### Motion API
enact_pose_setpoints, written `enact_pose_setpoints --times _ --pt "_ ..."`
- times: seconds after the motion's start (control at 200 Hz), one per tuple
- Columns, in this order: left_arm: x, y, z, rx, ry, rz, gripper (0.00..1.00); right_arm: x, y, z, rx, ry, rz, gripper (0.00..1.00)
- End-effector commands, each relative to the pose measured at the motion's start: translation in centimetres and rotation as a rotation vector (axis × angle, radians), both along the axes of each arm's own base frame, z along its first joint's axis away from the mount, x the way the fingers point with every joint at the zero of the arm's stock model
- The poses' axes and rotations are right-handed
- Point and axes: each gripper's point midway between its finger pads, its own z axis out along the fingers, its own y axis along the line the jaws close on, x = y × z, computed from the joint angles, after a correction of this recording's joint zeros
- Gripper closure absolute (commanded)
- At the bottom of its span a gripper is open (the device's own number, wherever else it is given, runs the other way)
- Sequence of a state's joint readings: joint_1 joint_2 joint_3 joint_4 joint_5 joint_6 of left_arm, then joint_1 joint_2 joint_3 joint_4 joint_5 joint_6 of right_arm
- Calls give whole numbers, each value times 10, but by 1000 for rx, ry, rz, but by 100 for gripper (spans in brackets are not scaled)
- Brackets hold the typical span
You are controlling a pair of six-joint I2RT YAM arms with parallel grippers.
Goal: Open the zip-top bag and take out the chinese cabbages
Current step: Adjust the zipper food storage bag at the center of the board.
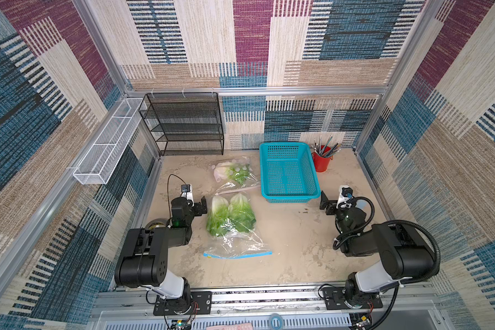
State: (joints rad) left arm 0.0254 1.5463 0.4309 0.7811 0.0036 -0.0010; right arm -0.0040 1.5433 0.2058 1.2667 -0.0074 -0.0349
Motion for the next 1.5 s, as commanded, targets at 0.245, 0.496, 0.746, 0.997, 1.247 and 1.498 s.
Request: enact_pose_setpoints --times 0.245,0.496,0.746,0.997,1.247,1.498 --pt "-1 5 18 12 -60 27 20 3 0 16 7 -34 3 2" --pt "-23 20 67 9 -146 133 25 -5 -1 33 28 -41 -9 2" --pt "-41 -4 127 -129 -198 44 28 -17 -3 49 101 -41 -27 5" --pt "-71 -28 171 -236 -124 -24 26 -34 2 73 126 -39 -8 12" --pt "-97 -61 191 -310 49 -152 27 -41 27 100 114 -31 65 17" --pt "-118 -83 196 -297 248 -275 29 -38 70 125 85 22 171 20"
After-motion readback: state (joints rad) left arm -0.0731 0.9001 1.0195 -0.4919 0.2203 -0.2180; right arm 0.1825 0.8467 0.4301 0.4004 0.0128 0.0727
